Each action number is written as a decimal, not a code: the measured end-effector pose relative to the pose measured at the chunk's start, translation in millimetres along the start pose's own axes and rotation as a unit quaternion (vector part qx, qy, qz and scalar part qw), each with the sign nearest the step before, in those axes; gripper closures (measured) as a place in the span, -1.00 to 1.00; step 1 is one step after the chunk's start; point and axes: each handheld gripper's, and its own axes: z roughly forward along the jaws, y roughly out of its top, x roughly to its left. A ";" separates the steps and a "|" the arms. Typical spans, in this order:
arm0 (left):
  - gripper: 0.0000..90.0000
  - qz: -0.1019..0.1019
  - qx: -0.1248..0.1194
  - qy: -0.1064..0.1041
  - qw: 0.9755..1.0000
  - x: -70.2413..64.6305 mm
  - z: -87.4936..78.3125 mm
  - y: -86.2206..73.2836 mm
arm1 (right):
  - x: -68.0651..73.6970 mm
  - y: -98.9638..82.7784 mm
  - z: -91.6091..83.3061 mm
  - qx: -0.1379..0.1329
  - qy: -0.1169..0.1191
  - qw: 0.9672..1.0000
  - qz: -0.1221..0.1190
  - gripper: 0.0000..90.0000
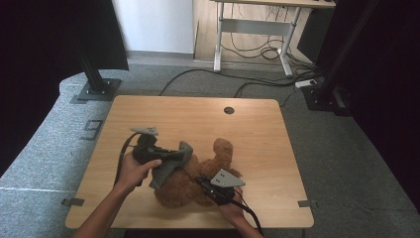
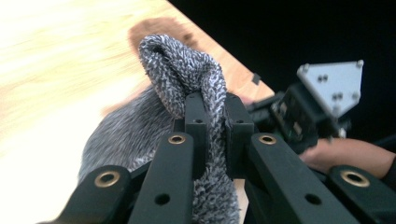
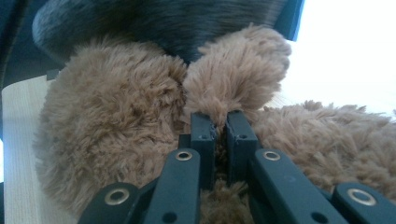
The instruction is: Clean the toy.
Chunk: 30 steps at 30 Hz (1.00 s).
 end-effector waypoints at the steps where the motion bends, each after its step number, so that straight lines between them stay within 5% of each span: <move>1: 0.84 0.000 0.003 -0.007 1.000 1.3 7.3 5.1 | 0.2 -0.2 -0.1 0.000 0.000 1.000 0.000 0.87; 9: 0.82 0.027 0.041 -0.044 0.998 -1.3 62.0 34.2 | 0.7 -0.7 -0.1 -0.001 0.002 1.000 0.001 0.87; 12: 0.82 0.039 0.078 -0.048 0.995 -6.8 88.7 41.5 | 0.5 -0.7 0.0 0.000 0.002 1.000 -0.001 0.87; 19: 0.81 0.030 0.145 -0.038 0.988 -1.5 130.2 41.3 | 0.2 -1.6 0.1 0.000 0.002 1.000 0.003 0.87; 22: 0.82 0.035 0.151 -0.021 0.988 -1.0 128.5 40.1 | 0.3 -2.8 -0.4 0.001 0.003 1.000 0.003 0.87; 26: 0.83 0.037 0.142 0.028 0.989 6.3 113.1 38.7 | 2.1 -4.0 -0.7 0.000 0.001 1.000 -0.002 0.87; 30: 0.82 0.011 0.123 0.045 0.991 22.1 100.5 36.0 | 3.2 -4.3 -0.8 0.000 -0.001 1.000 -0.003 0.87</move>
